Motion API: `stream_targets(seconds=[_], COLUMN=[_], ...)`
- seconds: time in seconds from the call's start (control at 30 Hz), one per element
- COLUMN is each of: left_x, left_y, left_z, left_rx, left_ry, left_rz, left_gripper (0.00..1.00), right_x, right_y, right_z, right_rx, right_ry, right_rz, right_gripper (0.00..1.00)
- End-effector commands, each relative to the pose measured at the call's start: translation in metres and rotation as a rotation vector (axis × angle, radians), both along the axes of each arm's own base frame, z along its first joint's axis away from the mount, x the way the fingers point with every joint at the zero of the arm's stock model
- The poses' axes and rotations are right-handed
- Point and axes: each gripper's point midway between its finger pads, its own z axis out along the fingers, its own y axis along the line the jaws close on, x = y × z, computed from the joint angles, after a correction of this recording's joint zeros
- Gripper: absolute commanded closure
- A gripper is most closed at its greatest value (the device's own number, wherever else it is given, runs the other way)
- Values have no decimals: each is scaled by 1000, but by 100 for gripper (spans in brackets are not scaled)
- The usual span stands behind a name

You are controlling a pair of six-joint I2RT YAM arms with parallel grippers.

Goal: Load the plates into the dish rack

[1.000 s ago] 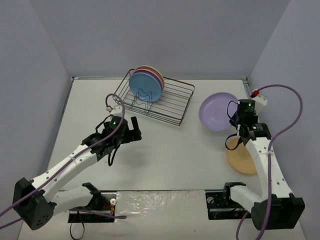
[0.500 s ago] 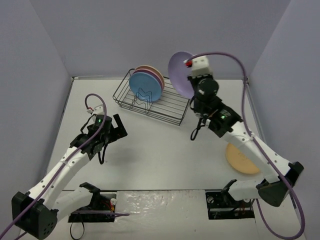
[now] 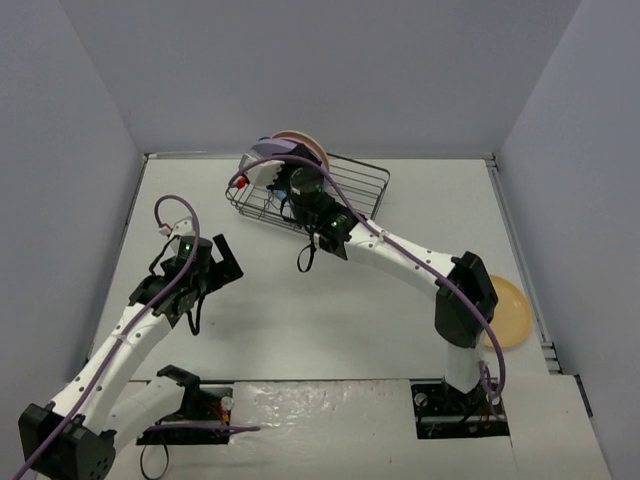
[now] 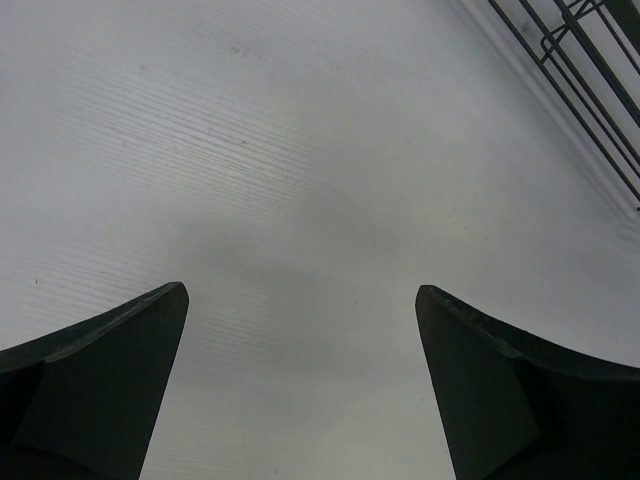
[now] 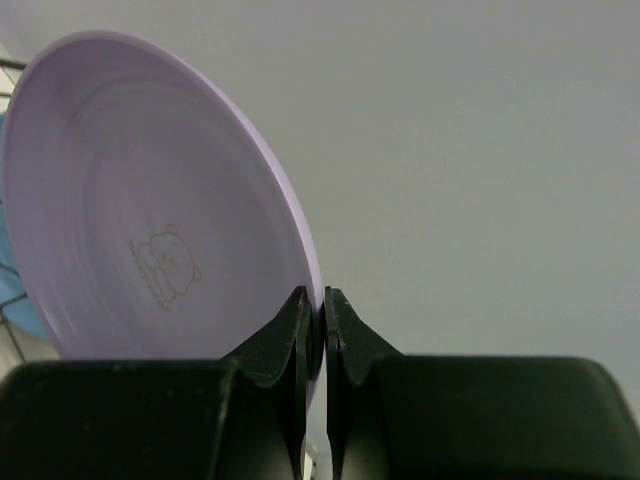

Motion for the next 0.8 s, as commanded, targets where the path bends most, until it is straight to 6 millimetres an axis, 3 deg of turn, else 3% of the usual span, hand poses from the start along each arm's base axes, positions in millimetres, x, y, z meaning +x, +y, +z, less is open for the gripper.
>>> stream_targets(seconds=[0.0,0.17,0.23,0.43,0.77], left_x=[6,4,3,4,7], left_y=[6,11,11,10,5], left_z=[12,10,11,11,10], left_rx=[-1,5,3,-7,-18], left_ry=[-41,-30,-33,-35,-36], left_rz=[22,28,29,20,-5], left_gripper=[3,3,3,3,3], right_x=[15,35,38,51,53], right_y=[7,26,29,39,32], right_z=[64,38,39,16,17], right_rx=[107,80,82,62,72], right_ry=[-212,-194,-200,-188,-230], right_rz=[-45,-60,-67,-100,-165], right_gripper=[100,100,100,100,100])
